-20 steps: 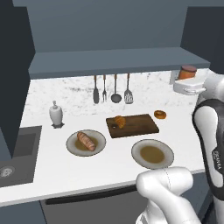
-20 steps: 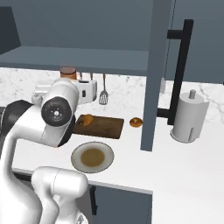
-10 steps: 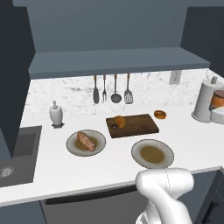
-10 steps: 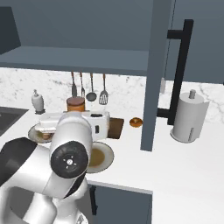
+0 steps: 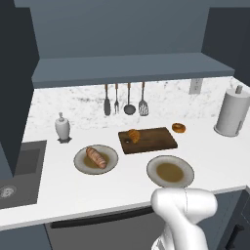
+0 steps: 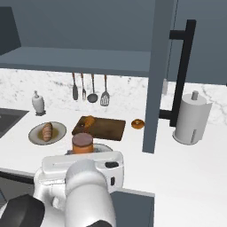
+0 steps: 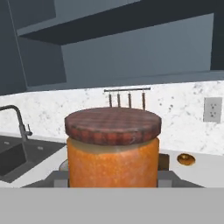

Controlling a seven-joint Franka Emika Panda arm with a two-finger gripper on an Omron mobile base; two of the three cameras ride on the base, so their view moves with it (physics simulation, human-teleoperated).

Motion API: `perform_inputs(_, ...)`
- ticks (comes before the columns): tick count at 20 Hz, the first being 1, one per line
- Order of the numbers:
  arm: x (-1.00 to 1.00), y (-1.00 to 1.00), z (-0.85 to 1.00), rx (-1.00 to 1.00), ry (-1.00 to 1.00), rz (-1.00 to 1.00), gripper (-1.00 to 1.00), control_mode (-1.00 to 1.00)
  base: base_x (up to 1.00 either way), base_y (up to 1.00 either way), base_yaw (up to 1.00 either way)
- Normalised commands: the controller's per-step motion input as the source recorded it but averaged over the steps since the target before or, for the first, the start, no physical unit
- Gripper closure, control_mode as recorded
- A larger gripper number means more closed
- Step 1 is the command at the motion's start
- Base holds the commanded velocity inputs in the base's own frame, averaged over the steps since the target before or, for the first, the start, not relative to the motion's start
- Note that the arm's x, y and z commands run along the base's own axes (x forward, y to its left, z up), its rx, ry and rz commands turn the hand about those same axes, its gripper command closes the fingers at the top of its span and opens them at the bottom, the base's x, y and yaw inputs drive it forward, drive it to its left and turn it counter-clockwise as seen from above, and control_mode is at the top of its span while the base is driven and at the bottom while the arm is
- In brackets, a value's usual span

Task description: From the different types of pastries on the counter, select a croissant and place it on the cutting board. Then retrieve a jar of jam from the cabinet and place it alongside the croissant on the cutting board.

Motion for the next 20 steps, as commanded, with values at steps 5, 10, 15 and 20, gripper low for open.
perform_inputs(5, 0.04, 0.07, -1.0, 0.2, -0.19, 0.0, 1.0, -1.0, 0.0, 0.0, 0.0)
perform_inputs(10, 0.84, 0.72, -0.85, 0.1, -0.02, 0.15, 1.0, -1.0, 0.0, 0.0, 0.0)
perform_inputs(15, 0.97, 0.66, -0.3, 0.03, 0.07, 0.19, 1.0, -1.0, 0.0, 0.0, 0.0)
perform_inputs(20, 1.0, 0.32, -0.64, 0.09, 0.09, 0.11, 1.0, -1.0, 0.0, 0.0, 0.0)
